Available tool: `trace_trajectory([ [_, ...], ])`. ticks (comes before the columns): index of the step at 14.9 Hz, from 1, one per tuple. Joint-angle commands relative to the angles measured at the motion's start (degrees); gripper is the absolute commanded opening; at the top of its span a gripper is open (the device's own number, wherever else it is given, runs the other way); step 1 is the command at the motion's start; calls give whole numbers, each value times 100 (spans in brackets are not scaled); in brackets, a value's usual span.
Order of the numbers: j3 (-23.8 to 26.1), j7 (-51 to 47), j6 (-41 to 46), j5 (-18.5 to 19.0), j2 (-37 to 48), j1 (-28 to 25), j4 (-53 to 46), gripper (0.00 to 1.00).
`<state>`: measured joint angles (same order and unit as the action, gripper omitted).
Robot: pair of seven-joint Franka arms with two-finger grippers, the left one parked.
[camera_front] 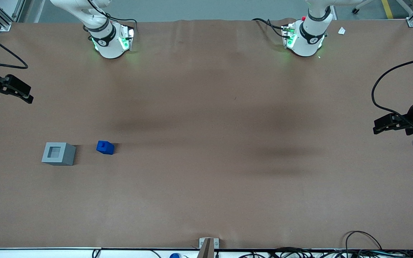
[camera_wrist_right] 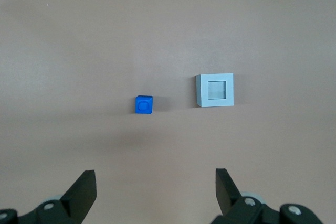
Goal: Insert blue part into gray base with right arm
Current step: 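Move the open right gripper toward the blue block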
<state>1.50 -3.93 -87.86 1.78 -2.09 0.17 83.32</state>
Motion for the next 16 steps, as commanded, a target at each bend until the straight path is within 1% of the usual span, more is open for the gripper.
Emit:
trace_trajectory([
  [1, -1, 23, 58, 41, 59, -26, 0, 100],
  [3, -9, 58, 67, 50, 59, -8, 0, 100],
  [9, -27, 59, 58, -99, 25, 45, 70, 100],
  [11, -36, 50, -47, -292, -238, 62, 79, 100],
  [14, -36, 50, -380, -301, -730, 54, 88, 100],
  [16, -45, 50, -775, -293, -1099, 45, 227, 100],
])
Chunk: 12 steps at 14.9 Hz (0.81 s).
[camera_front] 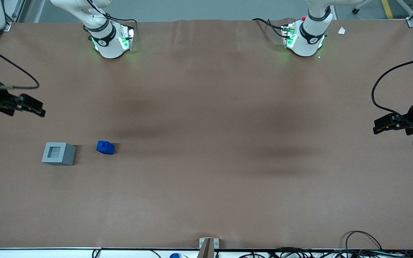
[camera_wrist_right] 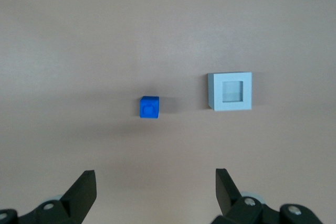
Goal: Insert blue part into gray base with right arm
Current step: 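Move the open right gripper toward the blue block, then lower the right gripper around the blue block and close it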
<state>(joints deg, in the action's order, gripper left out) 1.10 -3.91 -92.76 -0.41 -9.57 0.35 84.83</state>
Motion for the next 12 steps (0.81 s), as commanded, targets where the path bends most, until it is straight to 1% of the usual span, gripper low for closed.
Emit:
trace_trajectory([
  [1, -4, 39, -504, -73, -484, 18, 164, 100],
  [6, 4, 39, -1523, -64, -1037, -88, 656, 100],
  [10, 4, -13, -1990, -73, -1529, -176, 894, 100],
  [12, 13, -22, -2699, -82, -1619, -149, 1463, 100],
])
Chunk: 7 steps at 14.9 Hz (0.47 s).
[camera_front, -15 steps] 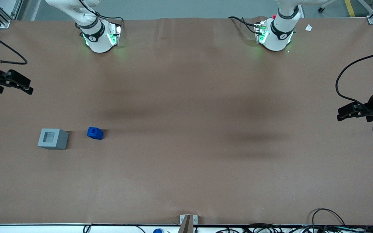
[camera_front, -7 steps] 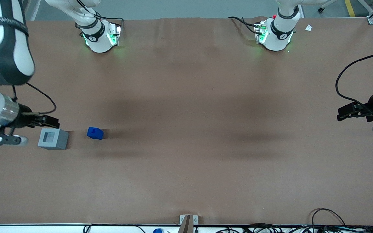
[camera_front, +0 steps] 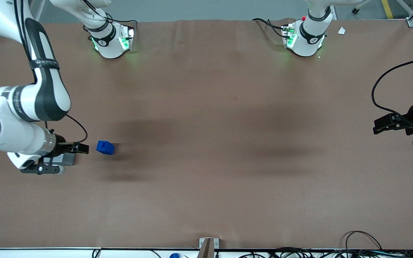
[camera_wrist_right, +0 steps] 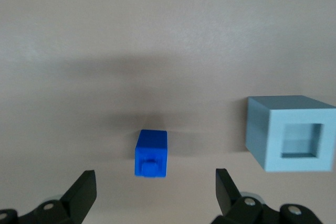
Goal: Insert blue part into gray base with right arm
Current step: 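Lower the right gripper around the blue block and close it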
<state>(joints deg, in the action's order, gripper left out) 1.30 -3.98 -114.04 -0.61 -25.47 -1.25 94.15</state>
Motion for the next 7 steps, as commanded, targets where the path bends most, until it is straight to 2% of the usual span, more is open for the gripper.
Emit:
trace_trajectory([
  [1, -7, -24, -984, -71, -11, 11, 839, 100],
  [2, 2, -50, -1224, -97, -2, -15, 1025, 100],
  [7, 2, -59, -1279, -299, 217, -15, 1536, 100],
])
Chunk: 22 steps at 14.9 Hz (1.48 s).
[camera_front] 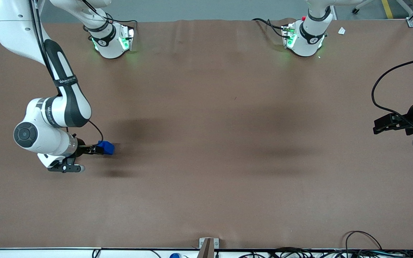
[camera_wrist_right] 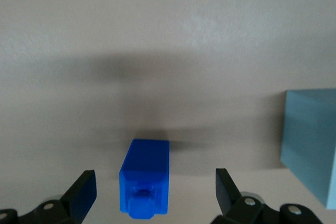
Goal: Insert blue part into gray base with right arm
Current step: 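Lower the right gripper around the blue block and close it, then lift the blue block and carry it over the gray base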
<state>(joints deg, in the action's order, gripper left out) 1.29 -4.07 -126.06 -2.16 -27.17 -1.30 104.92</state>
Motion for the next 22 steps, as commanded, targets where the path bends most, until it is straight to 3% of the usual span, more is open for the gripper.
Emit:
trace_trajectory([
  [1, 2, -50, -120, -144, 431, -2, 555, 100],
  [6, 11, -50, -902, -188, 493, -54, 1117, 100],
  [13, 11, -85, -1262, -364, 493, -133, 1390, 100],
  [16, 11, -94, -1595, -364, 485, -133, 1609, 91],
  [19, 11, -320, -1703, -390, 485, -168, 1698, 68],
  [21, 11, -576, -1667, -390, 493, -308, 1689, 18],
  [22, 11, -890, -1650, -390, 493, -370, 1672, 0],
])
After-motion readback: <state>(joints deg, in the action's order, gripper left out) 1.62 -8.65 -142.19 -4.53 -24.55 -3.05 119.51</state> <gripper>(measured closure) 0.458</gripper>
